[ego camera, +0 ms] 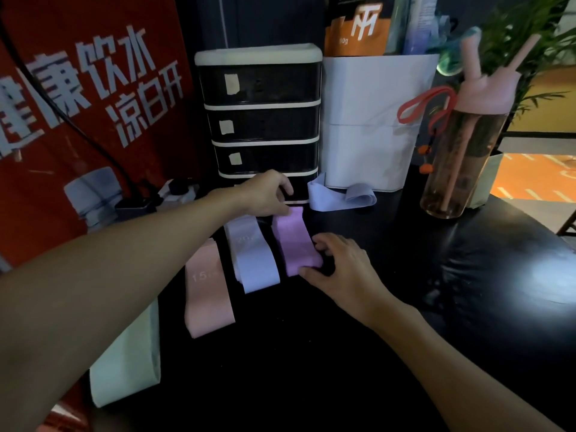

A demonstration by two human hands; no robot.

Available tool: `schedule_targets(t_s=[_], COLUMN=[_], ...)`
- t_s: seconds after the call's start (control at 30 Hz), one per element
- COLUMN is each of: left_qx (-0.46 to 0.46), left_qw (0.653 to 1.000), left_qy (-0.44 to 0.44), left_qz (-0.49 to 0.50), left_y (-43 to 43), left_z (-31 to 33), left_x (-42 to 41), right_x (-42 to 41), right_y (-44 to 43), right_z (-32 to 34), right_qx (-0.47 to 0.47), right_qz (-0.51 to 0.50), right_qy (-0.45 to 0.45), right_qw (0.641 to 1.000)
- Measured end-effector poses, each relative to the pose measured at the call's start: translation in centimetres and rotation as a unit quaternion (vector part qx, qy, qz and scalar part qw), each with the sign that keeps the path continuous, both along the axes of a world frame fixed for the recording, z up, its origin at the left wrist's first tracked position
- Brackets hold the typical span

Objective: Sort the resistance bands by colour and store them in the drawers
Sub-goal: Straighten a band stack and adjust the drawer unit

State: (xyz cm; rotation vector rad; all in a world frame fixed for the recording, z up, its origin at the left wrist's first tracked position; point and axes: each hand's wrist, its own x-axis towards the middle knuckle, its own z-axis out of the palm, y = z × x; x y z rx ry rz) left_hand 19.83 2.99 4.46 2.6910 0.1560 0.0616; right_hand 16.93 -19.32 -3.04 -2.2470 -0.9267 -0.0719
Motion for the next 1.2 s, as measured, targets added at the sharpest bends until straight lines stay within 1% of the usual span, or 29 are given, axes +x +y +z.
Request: schedule_targets(t_s=[0.07,0.13,0.2,0.27,0.37,0.5,0.6,0.7,0.73,0.83,0.97,1.13,1.2], left_qx=[0.071,0.079,0.062,0.081,0.109,0.119,0.124,0.125,0.126,0.124,0.095,0.094,0.112], left_qw=[0.996,0.991,0.989,0.982,0.976,0.975,0.973,0.973,0.974,0.979,0.984,0.987,0.986], left_qy=[-0.04,-0.059,-0.015,0.044,0.089,0.088,0.093,0.095,0.084,0.017,-0.04,-0.089,-0.102], left_qz=[-0.036,-0.086,-0.132,-0.162,-0.169,-0.167,-0.17,-0.171,-0.17,-0.163,-0.143,-0.092,-0.068], left_y=[-0.5,-1.1,-2.0,-2.5,-2.6,-2.9,-3.0,-3.1,-3.1,-3.8,-6.2,-9.1,-9.5], left_z=[0.5,0.9,1.1,0.9,0.2,-0.2,-0.2,0.2,0.3,0.6,0.2,-1.3,-2.1], left_x=[-0.5,-1.3,-2.0,-2.3,-2.3,-2.4,-2.4,-2.3,-2.1,-0.8,2.5,7.7,9.6], right_x=[-0.1,-0.2,-0.2,-0.2,-0.1,0.1,0.3,1.0,1.5,3.9,5.7,6.4,6.7], right_y=[0.0,0.0,-0.2,-0.3,-0.3,-0.3,-0.3,-0.9,-1.5,-4.1,-7.0,-7.8,-7.9], right_z=[0.0,0.0,0.0,-0.1,-0.3,-0.5,-0.9,-0.5,-0.2,0.5,0.0,-0.8,-1.0], right_qx=[0.01,0.014,0.016,0.02,0.039,0.044,0.03,0.003,-0.022,-0.099,-0.175,-0.162,-0.15], right_qz=[-0.003,-0.01,-0.021,-0.025,-0.019,-0.004,0.012,0.006,-0.013,-0.089,-0.152,-0.152,-0.145], right_qy=[0.004,0.004,0.009,0.021,0.03,0.025,-0.019,-0.017,-0.022,-0.065,-0.067,-0.069,-0.07], right_qw=[1.0,1.0,1.0,0.999,0.999,0.999,0.999,1.0,0.999,0.989,0.971,0.973,0.975])
